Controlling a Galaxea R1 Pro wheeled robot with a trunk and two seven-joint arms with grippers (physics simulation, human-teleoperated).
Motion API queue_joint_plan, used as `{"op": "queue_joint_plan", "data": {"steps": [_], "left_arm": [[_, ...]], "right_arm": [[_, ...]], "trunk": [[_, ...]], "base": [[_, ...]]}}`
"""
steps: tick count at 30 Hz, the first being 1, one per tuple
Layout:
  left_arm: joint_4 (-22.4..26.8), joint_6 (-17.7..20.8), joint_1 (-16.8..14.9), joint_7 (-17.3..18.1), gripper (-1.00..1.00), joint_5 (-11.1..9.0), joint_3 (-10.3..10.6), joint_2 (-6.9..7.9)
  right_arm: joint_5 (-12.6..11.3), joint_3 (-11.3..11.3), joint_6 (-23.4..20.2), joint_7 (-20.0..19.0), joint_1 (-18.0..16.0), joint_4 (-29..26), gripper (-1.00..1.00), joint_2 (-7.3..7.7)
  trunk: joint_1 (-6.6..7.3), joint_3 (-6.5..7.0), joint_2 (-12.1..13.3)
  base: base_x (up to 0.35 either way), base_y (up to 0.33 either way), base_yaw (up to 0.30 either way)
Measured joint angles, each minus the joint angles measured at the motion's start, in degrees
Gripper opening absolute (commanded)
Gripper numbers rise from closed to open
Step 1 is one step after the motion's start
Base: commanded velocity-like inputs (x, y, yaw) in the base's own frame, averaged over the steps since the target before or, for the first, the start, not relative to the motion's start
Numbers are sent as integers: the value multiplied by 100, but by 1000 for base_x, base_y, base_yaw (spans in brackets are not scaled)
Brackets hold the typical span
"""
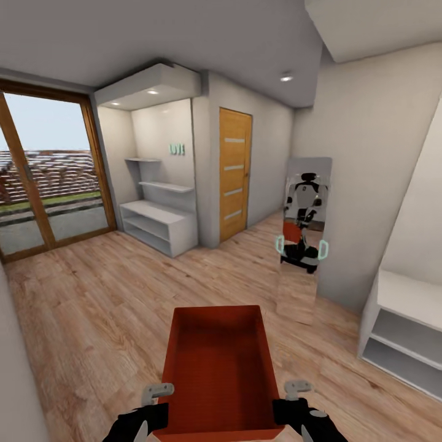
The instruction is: Move the two storage containers from the living room to the garage. In the garage, place one container on the floor and stack the other container on top of it (either order is fine).
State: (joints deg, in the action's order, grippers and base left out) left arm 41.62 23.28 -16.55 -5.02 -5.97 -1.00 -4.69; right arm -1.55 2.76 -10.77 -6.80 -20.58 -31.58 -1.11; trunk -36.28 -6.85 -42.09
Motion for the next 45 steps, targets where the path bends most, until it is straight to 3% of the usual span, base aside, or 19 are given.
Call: {"op": "queue_joint_plan", "data": {"steps": [45], "left_arm": [[-1, 0, -1, 0, -100, 0, -1, -1]], "right_arm": [[0, 1, 0, 0, 1, -1, -100, 1]], "trunk": [[0, 0, 0]], "base": [[327, 17, 14]]}}
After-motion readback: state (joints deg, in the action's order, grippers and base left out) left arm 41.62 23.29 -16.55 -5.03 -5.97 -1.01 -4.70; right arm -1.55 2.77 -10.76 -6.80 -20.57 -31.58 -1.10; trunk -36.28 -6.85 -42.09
